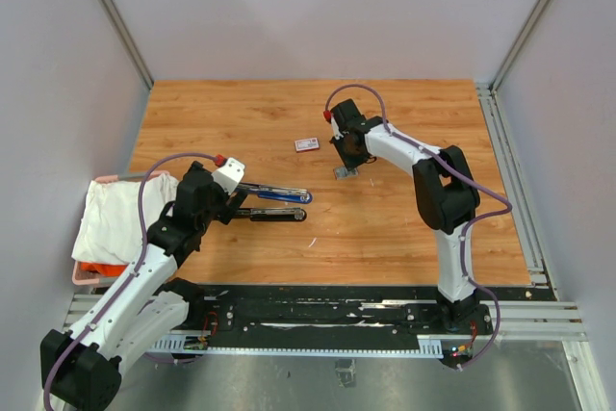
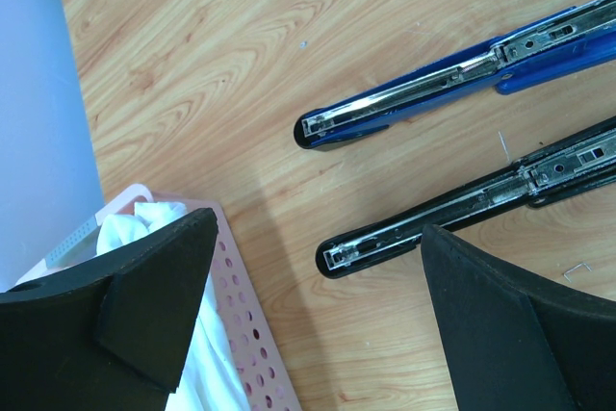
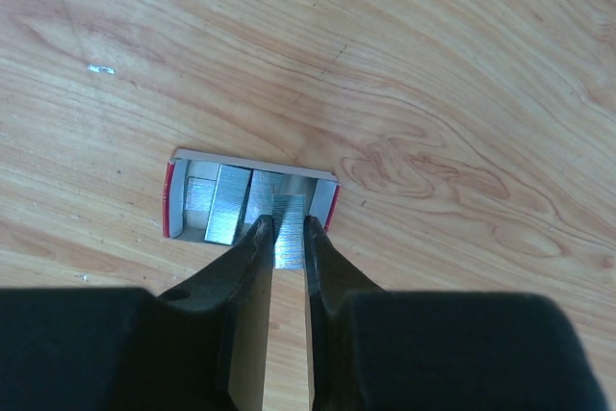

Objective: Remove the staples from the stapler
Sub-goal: Place the staple in the staple box.

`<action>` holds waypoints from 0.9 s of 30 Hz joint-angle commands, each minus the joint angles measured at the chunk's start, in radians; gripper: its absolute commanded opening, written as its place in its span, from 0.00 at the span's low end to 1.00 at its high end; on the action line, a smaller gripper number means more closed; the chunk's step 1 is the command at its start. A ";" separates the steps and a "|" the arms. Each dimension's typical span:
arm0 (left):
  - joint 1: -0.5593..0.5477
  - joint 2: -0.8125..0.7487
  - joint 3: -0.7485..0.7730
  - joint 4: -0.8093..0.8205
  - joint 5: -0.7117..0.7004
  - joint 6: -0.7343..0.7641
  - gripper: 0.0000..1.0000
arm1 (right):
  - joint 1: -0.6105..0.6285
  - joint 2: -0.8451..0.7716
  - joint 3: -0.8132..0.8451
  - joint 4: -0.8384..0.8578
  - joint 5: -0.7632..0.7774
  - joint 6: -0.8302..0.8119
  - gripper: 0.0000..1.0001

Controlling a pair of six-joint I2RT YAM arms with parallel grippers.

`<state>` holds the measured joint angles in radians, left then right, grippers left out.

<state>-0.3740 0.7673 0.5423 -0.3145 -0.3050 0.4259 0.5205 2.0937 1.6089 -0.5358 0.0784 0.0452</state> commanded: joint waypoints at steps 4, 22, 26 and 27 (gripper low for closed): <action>0.007 -0.012 -0.010 0.040 -0.002 0.008 0.98 | -0.018 0.023 -0.006 -0.007 -0.004 0.022 0.17; 0.008 -0.009 -0.013 0.044 -0.003 0.010 0.98 | -0.023 0.032 0.003 -0.003 -0.030 0.035 0.20; 0.008 -0.009 -0.013 0.044 -0.003 0.010 0.98 | -0.023 0.024 0.003 -0.003 -0.026 0.033 0.24; 0.008 -0.008 -0.012 0.043 -0.003 0.010 0.98 | -0.023 0.023 0.002 -0.003 -0.025 0.033 0.25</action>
<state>-0.3740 0.7673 0.5419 -0.3080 -0.3050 0.4259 0.5083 2.1082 1.6089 -0.5350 0.0563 0.0647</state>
